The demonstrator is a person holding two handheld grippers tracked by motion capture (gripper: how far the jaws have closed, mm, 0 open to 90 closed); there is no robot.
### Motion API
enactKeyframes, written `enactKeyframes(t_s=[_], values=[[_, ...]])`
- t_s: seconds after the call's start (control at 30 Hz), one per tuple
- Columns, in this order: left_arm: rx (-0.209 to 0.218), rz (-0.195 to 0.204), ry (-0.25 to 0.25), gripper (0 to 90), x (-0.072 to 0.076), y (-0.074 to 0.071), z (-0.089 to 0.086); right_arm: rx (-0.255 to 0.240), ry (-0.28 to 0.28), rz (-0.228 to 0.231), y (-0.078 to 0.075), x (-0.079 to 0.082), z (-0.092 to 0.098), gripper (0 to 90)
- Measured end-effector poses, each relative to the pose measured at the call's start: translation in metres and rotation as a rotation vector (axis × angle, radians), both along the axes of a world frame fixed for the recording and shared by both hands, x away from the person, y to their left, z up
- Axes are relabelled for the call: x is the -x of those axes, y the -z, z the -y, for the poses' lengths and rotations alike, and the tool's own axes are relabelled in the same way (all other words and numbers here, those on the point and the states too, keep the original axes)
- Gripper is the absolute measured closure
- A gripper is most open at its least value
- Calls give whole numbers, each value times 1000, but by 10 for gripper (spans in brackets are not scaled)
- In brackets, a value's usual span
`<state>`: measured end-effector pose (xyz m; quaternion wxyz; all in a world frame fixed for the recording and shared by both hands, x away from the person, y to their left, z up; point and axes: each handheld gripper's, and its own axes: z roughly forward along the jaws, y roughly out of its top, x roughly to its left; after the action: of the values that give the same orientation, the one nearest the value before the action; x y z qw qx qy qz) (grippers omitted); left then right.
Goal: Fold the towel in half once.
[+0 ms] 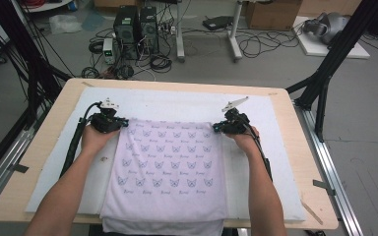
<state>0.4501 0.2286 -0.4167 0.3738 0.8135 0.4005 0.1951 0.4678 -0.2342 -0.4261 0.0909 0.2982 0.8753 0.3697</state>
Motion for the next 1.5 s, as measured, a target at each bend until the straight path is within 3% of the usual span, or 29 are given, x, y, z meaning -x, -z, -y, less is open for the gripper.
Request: enactKeyframes(t_s=[0.03,0.07,0.1,0.17,0.23,0.3,0.33,0.37,0.4,0.43,0.5,0.57,0.63,0.77,0.83,0.9,0.97,1.03,1.23,1.5], values=[[-6,23,-5,843,-2,-8,2,-13,13,3,-4,-1,2,858],[-13,52,-5,843,-4,-17,4,8,11,30,-19,-4,2,859],[-21,73,-9,843,-6,-27,5,8,11,30,-19,-4,2,859],[-33,114,-16,843,-11,-48,6,-7,25,76,-42,-9,2,859],[-14,159,-33,843,-15,-69,4,-3,28,130,-71,-15,2,859],[9,193,-37,839,-21,-86,2,-15,40,164,-90,-21,3,857],[6,207,-39,813,-25,-90,3,-12,49,167,-97,-26,4,841],[-16,209,-64,722,-29,-91,4,-10,61,176,-100,-31,4,768],[-21,193,-78,614,-32,-89,3,-10,85,189,-99,-35,5,655],[-16,169,-71,592,-34,-86,2,-11,113,171,-96,-39,6,601],[-21,143,-61,571,-33,-77,0,-8,107,121,-82,-40,7,566],[-7,131,-50,571,-29,-66,-3,-3,95,128,-77,-36,7,556],[-5,113,-40,561,-24,-57,-6,-8,97,86,-68,-31,9,508],[20,94,1,550,-6,-45,-8,-23,61,89,-60,-9,10,495],[38,92,22,544,5,-42,-8,-31,41,35,-60,0,9,455],[55,97,39,534,15,-39,-9,-55,15,71,-61,17,7,474],[69,105,66,529,30,-37,-10,-70,-9,77,-62,31,6,471],[63,114,87,524,44,-36,-12,-82,-25,96,-62,47,6,474],[86,137,126,489,84,-31,-20,-76,-77,129,-58,93,5,491],[73,119,188,494,125,-13,-26,-83,-132,91,-24,138,7,552]])
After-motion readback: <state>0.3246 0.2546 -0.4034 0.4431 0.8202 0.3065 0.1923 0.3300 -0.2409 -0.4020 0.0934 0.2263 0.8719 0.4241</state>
